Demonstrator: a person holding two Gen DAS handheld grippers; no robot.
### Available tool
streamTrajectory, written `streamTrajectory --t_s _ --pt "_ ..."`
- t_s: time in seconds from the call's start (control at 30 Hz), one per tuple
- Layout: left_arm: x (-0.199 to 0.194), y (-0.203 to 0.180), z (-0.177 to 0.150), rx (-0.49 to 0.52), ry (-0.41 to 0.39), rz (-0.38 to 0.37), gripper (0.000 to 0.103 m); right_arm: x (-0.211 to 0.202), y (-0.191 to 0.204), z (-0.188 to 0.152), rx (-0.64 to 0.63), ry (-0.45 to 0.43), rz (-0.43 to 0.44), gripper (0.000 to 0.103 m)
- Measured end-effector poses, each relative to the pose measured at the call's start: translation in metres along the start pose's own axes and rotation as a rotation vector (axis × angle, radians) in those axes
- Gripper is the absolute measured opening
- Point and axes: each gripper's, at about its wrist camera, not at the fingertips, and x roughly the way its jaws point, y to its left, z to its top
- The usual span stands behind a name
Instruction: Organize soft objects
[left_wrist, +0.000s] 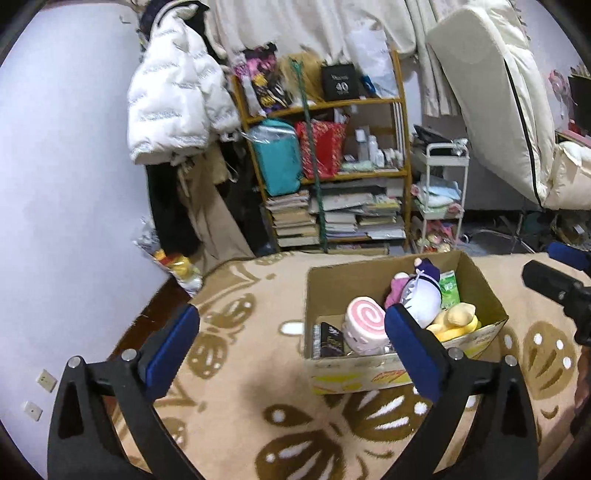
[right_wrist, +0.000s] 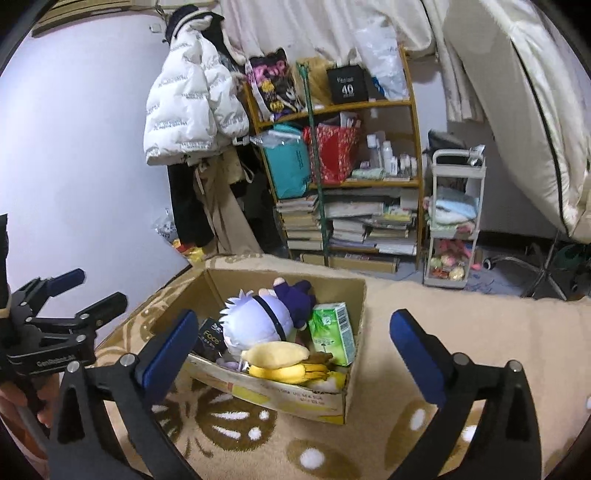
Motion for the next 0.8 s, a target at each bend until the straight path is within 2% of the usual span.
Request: streamTrajectory --t_s 0.13,0.3,0.47,0.7,0.8 --pt "-0.032 0.012 0.0 -0.033 -0.022 -0.004 0.102 -0.029 0.004 0.005 -0.014 -0.037 -0.007 0.103" --pt "-0.067 0.017 0.002 -0.009 -0.072 0.028 0.102 -0.064 0.008 0.009 -0.035 -0.073 -0.016 0.103" --pt "-0.1 0.02 -0.002 -0.013 -0.118 0.023 0.102 -0.093 0.01 0.01 -0.047 -0.11 -0.033 0.103" --pt "-0.121 0.03 -0.017 -0.076 -0.148 -0.007 0.102 -0.125 0.017 0.007 -0.067 -0.165 -0.038 0.103" --pt "-0.126 0.032 -0.025 -0.077 -0.171 0.016 0.102 -0.135 0.017 0.005 -0.072 -0.19 -0.033 0.103"
